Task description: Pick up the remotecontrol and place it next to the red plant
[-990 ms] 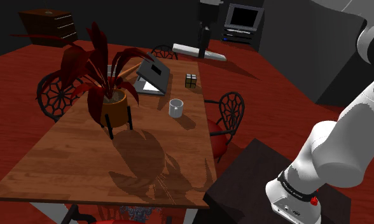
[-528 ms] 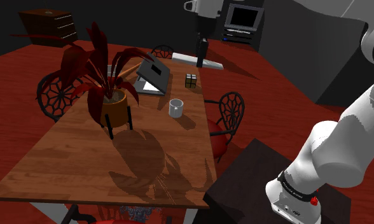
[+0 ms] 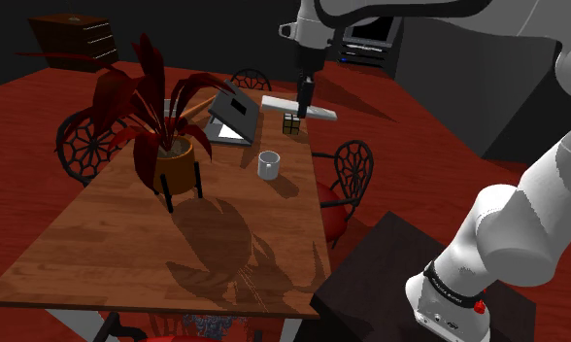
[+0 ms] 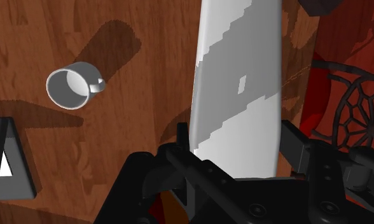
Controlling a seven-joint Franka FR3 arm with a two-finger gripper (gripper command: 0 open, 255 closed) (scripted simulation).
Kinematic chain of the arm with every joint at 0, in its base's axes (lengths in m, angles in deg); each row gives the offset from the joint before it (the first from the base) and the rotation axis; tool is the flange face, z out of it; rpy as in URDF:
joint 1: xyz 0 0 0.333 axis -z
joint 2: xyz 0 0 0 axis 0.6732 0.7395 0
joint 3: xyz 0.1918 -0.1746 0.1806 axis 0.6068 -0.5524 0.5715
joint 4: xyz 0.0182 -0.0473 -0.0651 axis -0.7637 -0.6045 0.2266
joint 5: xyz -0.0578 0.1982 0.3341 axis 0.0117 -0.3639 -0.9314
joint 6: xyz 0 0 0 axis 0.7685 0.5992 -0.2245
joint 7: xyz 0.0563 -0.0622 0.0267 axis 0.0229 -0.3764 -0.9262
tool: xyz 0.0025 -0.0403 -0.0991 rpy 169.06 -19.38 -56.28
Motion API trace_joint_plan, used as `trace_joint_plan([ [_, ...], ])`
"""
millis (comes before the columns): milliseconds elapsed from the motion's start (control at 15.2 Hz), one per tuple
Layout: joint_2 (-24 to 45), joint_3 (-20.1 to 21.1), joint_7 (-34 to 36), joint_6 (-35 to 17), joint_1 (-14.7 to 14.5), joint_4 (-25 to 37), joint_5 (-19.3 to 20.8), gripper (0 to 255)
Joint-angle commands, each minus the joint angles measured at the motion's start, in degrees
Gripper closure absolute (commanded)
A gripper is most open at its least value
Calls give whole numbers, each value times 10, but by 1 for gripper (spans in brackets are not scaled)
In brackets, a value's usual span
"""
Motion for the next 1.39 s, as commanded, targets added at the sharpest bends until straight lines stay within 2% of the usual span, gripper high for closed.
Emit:
trace_joint_plan([
  [0, -2, 0, 0, -17, 0, -18, 0, 255],
  [1320, 17, 0, -2, -169, 0, -152, -1, 255],
])
